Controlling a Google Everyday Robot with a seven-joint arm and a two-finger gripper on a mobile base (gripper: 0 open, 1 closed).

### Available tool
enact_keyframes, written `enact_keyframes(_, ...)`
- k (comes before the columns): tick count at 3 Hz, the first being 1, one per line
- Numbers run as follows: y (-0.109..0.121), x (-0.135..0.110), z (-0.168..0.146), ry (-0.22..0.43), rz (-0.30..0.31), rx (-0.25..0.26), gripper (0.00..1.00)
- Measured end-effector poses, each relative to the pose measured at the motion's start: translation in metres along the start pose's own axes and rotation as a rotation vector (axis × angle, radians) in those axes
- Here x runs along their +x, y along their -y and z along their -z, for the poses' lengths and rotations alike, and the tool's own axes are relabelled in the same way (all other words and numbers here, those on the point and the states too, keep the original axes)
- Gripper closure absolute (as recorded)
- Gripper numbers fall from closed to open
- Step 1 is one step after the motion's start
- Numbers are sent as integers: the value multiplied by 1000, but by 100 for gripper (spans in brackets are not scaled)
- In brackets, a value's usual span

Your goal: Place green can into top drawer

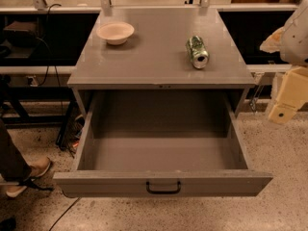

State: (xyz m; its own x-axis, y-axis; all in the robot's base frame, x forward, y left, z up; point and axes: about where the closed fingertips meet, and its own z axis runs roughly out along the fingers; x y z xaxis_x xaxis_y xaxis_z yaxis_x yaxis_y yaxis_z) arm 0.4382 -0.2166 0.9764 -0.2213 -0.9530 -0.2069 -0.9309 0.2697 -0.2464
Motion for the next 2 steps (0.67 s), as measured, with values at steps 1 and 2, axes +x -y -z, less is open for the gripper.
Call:
enact_keyframes(1,0,0,0,0,0,0,0)
enact_keyframes(2,30,-11,-15,39,-56,23,0)
